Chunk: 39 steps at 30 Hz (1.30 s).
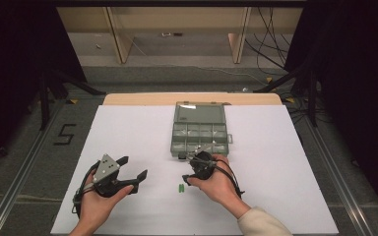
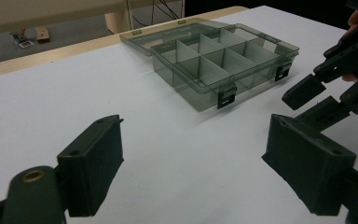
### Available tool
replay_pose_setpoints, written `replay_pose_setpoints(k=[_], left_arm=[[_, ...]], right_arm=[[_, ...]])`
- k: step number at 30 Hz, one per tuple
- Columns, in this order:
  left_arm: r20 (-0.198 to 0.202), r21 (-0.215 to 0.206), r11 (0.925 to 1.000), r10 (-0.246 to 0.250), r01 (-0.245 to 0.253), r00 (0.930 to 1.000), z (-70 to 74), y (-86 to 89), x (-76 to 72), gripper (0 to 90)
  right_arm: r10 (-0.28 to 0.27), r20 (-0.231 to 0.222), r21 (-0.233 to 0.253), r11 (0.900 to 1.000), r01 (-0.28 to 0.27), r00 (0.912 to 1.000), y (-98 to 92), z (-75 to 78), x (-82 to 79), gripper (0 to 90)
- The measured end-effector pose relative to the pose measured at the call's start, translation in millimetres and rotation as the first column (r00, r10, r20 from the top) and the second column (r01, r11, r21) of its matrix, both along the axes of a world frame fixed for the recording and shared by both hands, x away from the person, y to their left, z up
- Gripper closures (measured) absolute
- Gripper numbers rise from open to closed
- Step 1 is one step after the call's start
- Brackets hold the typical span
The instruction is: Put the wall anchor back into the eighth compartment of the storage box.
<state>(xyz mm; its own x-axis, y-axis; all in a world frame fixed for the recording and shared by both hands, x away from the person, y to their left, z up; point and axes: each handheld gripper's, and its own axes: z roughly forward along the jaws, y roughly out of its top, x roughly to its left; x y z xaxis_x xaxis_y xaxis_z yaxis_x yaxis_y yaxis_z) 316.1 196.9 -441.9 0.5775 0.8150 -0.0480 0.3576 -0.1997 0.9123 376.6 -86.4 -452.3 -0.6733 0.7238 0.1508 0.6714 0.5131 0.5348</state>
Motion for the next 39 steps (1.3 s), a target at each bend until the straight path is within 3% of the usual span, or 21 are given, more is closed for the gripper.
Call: replay_pose_setpoints(k=[15, 23, 39], left_arm=[[0.000, 0.003, 1.0000, -0.004, 0.004, 1.0000, -0.3, -0.2, 0.2, 18.2], [-0.002, 0.002, 1.0000, -0.007, 0.007, 1.0000, -0.5, -0.3, 0.2, 18.2], [-0.007, 0.000, 1.0000, -0.006, 0.006, 1.0000, -0.9, -0.8, 0.1, 18.2]], right_arm=[[0.051, -0.022, -0.046, 0.998, -0.052, 0.9984, 15.6, -13.1, -7.5, 52.0], [0.076, -0.005, -0.076, 0.994, -0.076, 0.9971, 20.2, -18.4, -10.3, 53.6], [0.091, 0.002, -0.077, 0.993, -0.091, 0.9958, 22.6, -19.1, -11.5, 56.2]])
